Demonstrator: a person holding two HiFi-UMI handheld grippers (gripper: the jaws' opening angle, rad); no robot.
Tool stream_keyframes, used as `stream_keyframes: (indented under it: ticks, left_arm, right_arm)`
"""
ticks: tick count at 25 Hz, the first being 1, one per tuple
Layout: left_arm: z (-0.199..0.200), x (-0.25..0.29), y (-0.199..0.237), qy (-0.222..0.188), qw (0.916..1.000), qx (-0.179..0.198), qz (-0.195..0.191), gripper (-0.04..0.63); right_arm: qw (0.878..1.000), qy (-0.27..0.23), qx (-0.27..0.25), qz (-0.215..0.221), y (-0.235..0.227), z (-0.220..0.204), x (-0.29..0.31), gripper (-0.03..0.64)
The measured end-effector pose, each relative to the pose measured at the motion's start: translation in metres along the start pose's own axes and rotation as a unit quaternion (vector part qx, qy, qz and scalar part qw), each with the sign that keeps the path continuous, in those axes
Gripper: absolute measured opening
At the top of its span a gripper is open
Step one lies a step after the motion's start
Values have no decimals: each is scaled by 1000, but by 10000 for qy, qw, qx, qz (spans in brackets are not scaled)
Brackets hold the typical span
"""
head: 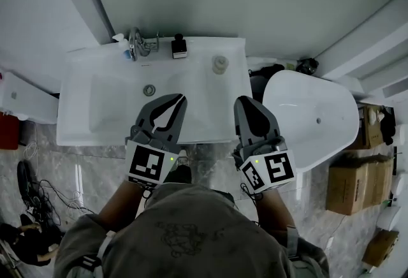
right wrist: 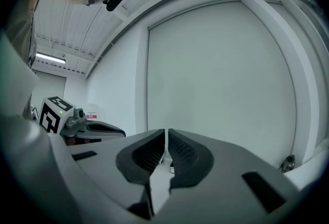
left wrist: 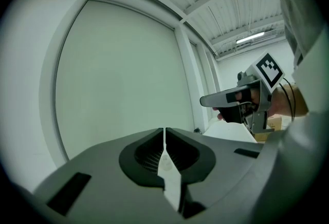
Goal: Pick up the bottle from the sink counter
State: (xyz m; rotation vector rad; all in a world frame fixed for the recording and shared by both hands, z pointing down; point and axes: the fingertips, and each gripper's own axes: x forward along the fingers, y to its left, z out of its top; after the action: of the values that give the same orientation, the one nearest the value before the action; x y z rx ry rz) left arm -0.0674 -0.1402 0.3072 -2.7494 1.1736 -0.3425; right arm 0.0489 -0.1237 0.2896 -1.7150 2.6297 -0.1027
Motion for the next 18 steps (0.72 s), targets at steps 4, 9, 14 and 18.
stream_keyframes:
  ticks: [4,9,14,18]
  left_arm:
    - [-10,26,30,-33,9999,-143,-72,26]
    - [-18,49,53,-37,9997,-189,-157,26]
    - [-20,62,67,-48,9995,-276,-114,26]
    - [-25,76,69,9,9995,-301,-108,26]
  right_arm:
    - [9998,102,-126,-113,-11,-1,38,38]
    - [9994,169,-104,-280,-27,-5,68,38]
    - [9990,280,-244,-238,-37,-8,85,38]
    - [9988,430,-228,-18,-49,-13,93,38]
